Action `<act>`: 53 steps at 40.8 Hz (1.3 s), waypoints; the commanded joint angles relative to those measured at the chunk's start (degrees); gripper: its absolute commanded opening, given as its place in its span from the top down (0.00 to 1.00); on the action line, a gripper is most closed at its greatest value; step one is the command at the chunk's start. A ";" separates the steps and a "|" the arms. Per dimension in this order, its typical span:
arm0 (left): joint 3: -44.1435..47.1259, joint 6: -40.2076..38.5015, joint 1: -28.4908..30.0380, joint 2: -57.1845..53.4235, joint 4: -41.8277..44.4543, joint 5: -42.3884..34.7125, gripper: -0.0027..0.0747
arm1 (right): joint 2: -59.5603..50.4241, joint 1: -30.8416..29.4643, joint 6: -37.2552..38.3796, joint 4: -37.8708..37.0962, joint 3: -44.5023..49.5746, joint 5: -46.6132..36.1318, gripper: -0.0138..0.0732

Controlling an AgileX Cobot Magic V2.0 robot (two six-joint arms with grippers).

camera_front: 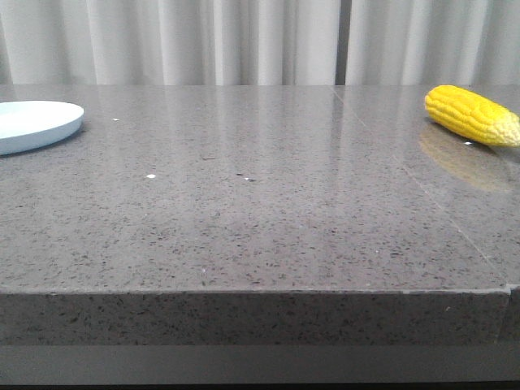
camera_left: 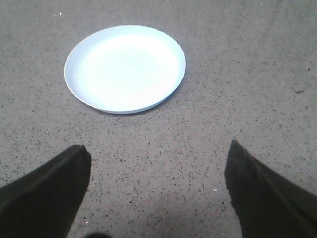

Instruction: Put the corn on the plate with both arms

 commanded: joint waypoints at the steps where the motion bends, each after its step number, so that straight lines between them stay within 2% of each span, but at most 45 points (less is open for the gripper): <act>1: -4.42 -0.39 0.14 3.73 -0.10 -1.46 0.25 | 0.24 -0.48 -0.76 -0.52 -1.84 -3.77 0.14; 9: -9.11 -0.39 0.14 11.29 0.05 0.27 0.25 | 0.24 -0.48 -0.76 -0.52 -1.84 -3.77 0.14; 16: -12.55 -0.39 0.26 17.96 8.09 2.33 0.25 | 0.24 -0.48 -0.76 -0.52 -1.84 -3.77 0.14; 22: -15.09 -0.39 4.01 23.76 8.60 2.13 0.25 | 0.24 -0.48 -0.76 -0.52 -1.84 -3.77 0.14; 31: -18.71 0.73 14.19 33.25 -0.14 -0.46 0.25 | 0.24 -0.48 -0.76 -0.52 -1.84 -3.77 0.14; 38: -22.19 10.44 19.43 41.19 -15.02 -0.35 0.26 | 0.24 -0.48 -0.76 -0.52 -1.84 -3.77 0.14; 43: -25.21 14.43 20.11 46.02 -22.33 -0.57 0.26 | 0.24 -0.48 -0.76 -0.52 -1.84 -3.77 0.14; 53: -31.11 14.67 20.11 53.80 -22.55 -1.88 0.26 | 0.24 -0.48 -0.76 -0.52 -1.84 -3.77 0.14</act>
